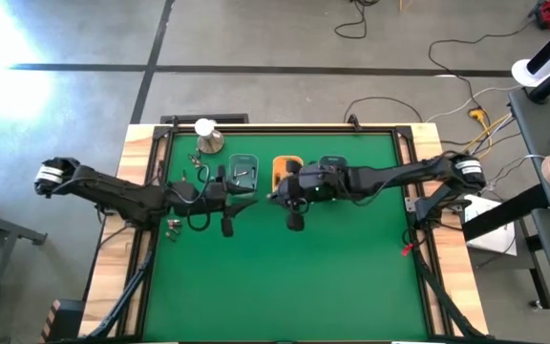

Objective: Sort batteries
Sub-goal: Put the small black battery into the blue bin

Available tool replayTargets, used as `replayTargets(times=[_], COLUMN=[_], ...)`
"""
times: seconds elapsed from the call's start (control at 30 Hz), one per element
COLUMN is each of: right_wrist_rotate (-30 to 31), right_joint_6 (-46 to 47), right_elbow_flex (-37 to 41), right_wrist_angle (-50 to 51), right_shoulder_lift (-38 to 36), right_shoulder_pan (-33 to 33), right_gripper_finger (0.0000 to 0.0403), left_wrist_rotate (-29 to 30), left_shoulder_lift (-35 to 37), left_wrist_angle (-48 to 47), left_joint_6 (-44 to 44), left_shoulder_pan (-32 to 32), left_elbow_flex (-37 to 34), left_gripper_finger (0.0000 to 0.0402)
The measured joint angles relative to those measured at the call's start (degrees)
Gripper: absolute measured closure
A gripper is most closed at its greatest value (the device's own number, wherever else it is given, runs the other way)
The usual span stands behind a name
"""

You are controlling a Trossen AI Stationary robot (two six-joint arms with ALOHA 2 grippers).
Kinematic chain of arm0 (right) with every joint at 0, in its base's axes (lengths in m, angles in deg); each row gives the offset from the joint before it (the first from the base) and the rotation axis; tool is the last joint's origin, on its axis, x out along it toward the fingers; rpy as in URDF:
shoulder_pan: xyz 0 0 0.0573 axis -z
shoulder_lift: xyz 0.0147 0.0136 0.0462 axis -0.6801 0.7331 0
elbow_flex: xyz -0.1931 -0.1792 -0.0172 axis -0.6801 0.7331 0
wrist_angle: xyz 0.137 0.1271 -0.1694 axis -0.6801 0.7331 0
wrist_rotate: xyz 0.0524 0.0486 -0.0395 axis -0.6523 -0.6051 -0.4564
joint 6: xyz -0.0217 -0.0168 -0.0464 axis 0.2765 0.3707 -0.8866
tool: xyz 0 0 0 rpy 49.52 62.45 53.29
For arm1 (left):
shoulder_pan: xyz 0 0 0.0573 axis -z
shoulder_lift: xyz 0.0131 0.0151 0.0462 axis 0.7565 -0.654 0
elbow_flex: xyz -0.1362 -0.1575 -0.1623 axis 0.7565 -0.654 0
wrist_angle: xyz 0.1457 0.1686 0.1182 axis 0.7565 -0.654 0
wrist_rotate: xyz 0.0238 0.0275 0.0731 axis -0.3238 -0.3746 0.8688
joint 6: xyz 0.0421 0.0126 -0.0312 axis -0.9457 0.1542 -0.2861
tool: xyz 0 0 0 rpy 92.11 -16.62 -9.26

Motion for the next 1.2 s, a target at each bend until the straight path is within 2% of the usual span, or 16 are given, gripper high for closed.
replayTargets(times=[0.1, 0.2, 0.33, 0.43, 0.6, 0.7, 0.93, 1.2], right_wrist_rotate=[0.2, 1.3, 4.7, 4.9, 4.9, 4.9, 2.9, 2.4], right_joint_6=[-0.8, -0.8, -0.9, -0.7, -0.8, -1.2, -1.7, -1.7], right_elbow_flex=[-1.8, -1.8, 0.4, 2.3, 3.8, 3.9, 4.4, 5.2], right_wrist_angle=[11.5, 21.1, 28.6, 29.9, 31.1, 32.7, 35.5, 37.3], right_shoulder_lift=[-1.3, -1.6, -1.6, -1.3, -1.2, -1.2, -0.7, -0.6], right_shoulder_pan=[1.7, 3.9, 7.8, 11.3, 16.8, 19.5, 22.8, 23.4], right_gripper_finger=[0.0376, 0.0376, 0.0376, 0.0376, 0.0374, 0.0375, 0.0375, 0.0375], left_wrist_rotate=[0.8, 2.5, 2.8, 3.3, 4.0, 4.1, 4.0, 4.0], left_shoulder_lift=[3.3, 6.7, 11.6, 14.0, 15.6, 15.8, 15.7, 15.3], left_wrist_angle=[-3.9, -4.1, -2.4, 2.0, 14.7, 20.2, 20.3, 18.5], left_joint_6=[0.1, 1.1, 4.1, 6.0, 7.4, 7.4, 5.9, 6.0], left_shoulder_pan=[0.0, 0.0, 0.0, 0.1, 0.1, 0.1, 0.0, 0.0], left_elbow_flex=[-0.7, -3.2, -8.5, -13.8, -22.5, -24.7, -24.8, -24.8], left_gripper_finger=[0.0271, 0.0256, 0.0252, 0.0251, 0.0251, 0.0251, 0.0251, 0.0251])
